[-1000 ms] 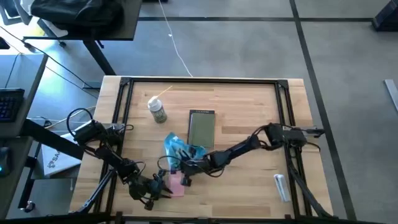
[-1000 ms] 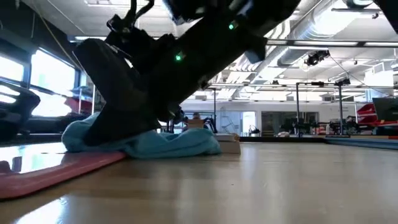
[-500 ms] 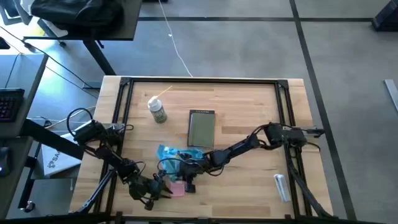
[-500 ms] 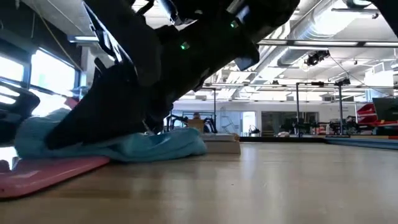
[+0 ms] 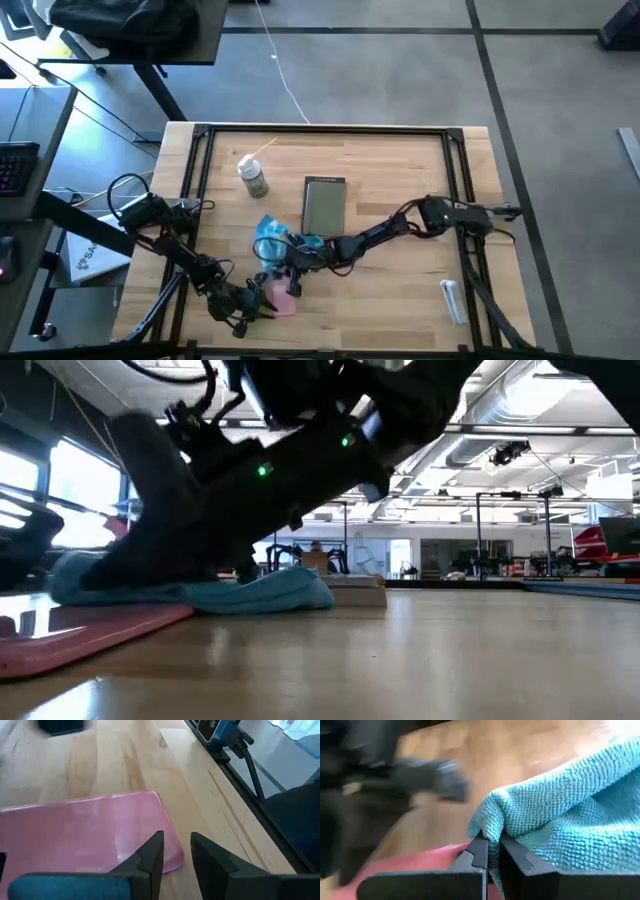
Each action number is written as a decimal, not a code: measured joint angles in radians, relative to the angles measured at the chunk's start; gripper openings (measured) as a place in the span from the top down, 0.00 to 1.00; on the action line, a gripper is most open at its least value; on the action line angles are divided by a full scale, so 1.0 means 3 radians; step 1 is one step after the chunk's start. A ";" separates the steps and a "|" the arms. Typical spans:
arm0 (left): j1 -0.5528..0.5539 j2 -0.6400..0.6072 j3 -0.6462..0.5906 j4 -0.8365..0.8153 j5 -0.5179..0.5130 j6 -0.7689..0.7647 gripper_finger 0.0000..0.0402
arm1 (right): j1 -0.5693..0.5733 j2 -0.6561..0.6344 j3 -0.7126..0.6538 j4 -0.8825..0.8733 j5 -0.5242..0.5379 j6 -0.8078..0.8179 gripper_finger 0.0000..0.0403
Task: Apply microfiber cloth
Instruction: Wipe the cellphone with a microfiber cloth
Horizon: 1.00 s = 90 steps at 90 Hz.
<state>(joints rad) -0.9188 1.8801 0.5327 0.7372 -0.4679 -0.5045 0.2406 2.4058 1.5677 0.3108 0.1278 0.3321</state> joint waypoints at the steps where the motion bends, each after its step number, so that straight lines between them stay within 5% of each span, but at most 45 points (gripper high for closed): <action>1: 0.0000 0.0000 0.0000 0.0000 -0.0001 -0.0001 0.81 | -0.0008 0.0000 0.0000 -0.0004 0.0009 0.0000 1.00; 38: 0.0001 0.0000 0.0000 0.0027 0.0048 -0.0139 0.81 | -0.0039 -0.0713 0.0007 -0.1546 0.0110 -0.0692 1.00; 52: 0.0002 0.0000 0.0000 0.0029 0.0046 -0.0113 0.81 | 0.0086 -0.0767 -0.0001 -0.1849 -0.0264 -0.0610 1.00; 69: 0.0008 0.0000 0.0000 0.0047 0.0051 -0.0113 0.81 | 0.0337 -0.0632 0.0001 -0.1618 -0.0599 -0.0414 1.00; 90: 0.0008 0.0000 0.0000 0.0050 0.0050 -0.0087 0.81 | 0.0553 -0.0620 0.0003 -0.1451 -0.1409 -0.0069 1.00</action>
<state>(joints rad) -0.9165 1.8801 0.5327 0.7521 -0.4530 -0.5307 0.4066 2.2197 1.5684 -0.1246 -0.2949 0.3113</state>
